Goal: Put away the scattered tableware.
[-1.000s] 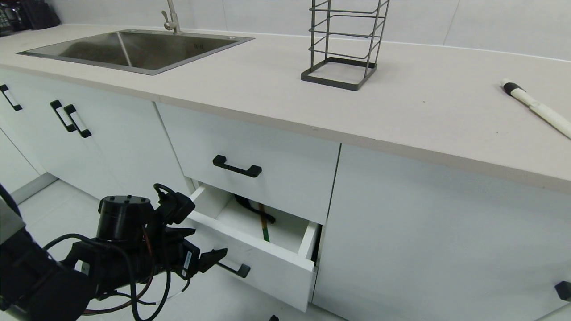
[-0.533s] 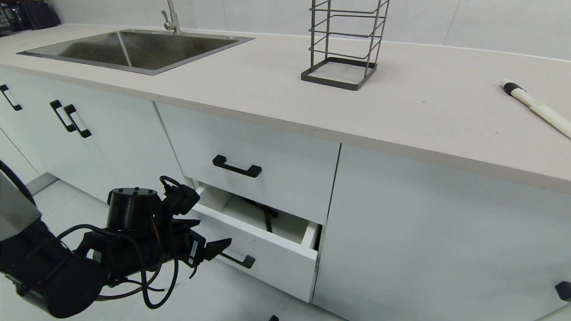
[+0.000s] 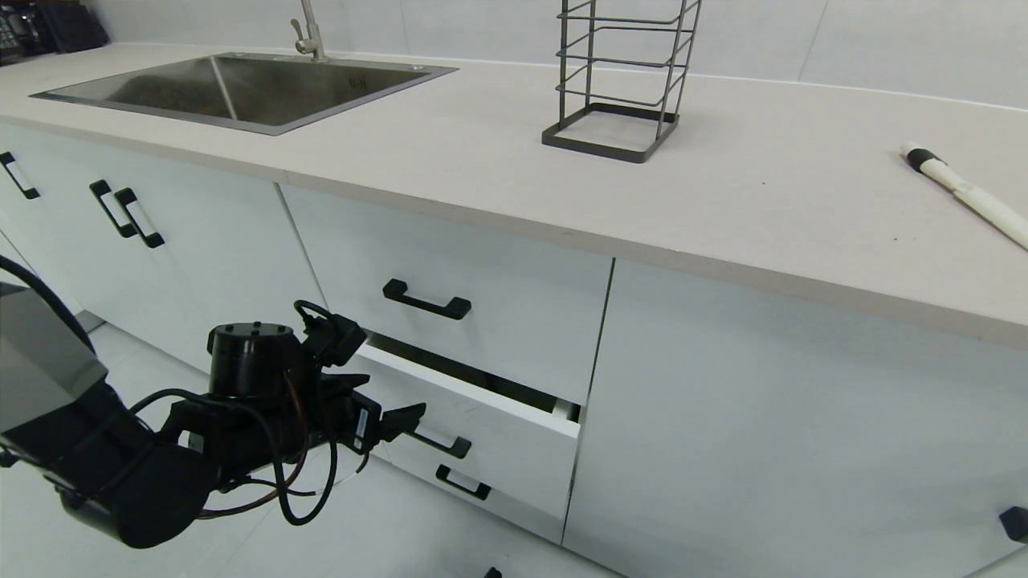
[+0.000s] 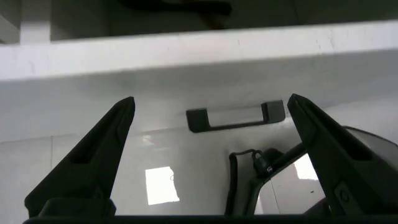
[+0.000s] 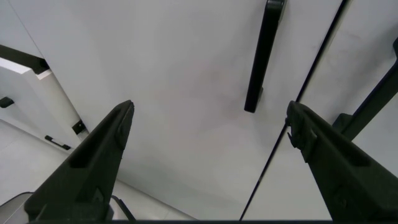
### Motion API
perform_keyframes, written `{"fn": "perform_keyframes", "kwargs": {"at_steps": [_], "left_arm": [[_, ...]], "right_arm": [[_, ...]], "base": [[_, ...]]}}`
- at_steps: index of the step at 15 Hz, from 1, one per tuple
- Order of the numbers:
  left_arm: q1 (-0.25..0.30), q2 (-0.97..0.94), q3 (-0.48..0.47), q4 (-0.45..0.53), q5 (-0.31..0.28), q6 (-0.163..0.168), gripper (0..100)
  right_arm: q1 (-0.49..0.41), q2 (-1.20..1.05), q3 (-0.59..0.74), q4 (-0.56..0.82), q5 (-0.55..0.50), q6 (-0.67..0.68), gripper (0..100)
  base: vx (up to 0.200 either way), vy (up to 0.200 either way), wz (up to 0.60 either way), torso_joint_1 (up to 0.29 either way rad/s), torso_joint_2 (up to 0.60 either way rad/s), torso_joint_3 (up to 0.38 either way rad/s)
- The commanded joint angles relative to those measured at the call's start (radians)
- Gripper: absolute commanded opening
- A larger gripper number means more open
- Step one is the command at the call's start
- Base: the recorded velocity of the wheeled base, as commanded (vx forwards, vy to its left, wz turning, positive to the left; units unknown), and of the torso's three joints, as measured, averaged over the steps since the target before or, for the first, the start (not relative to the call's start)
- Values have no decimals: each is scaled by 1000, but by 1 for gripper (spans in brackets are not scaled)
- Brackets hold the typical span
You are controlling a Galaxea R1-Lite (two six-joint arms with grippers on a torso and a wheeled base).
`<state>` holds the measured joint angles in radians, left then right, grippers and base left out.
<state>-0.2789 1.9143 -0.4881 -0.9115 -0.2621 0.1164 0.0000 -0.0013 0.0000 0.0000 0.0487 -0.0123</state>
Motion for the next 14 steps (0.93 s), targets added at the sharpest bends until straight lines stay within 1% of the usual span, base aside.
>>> {"fn": "perform_keyframes", "kwargs": {"at_steps": [1,4,7,9,11,14], "left_arm": [[4,12,-6,-3,0,-1,100],[7,23,-17,-15,0,0,100],[6,54,-24,-76,0,-3,100],[6,60,-33,-81,-2,-3,100],[6,66,-69,-81,-2,-1,100],[6,83,-90,-87,-2,-1,100]], "right_arm": [[0,1,0,0,0,0,100],[0,1,0,0,0,0,100],[0,1,0,0,0,-1,100],[0,1,0,0,0,0,100],[0,1,0,0,0,0,100],[0,1,0,0,0,-1,100]], "base": [[0,0,0,0,0,0],[0,0,0,0,0,0],[0,0,0,0,0,0],[0,0,0,0,0,0],[0,0,0,0,0,0],[0,0,0,0,0,0]]}}
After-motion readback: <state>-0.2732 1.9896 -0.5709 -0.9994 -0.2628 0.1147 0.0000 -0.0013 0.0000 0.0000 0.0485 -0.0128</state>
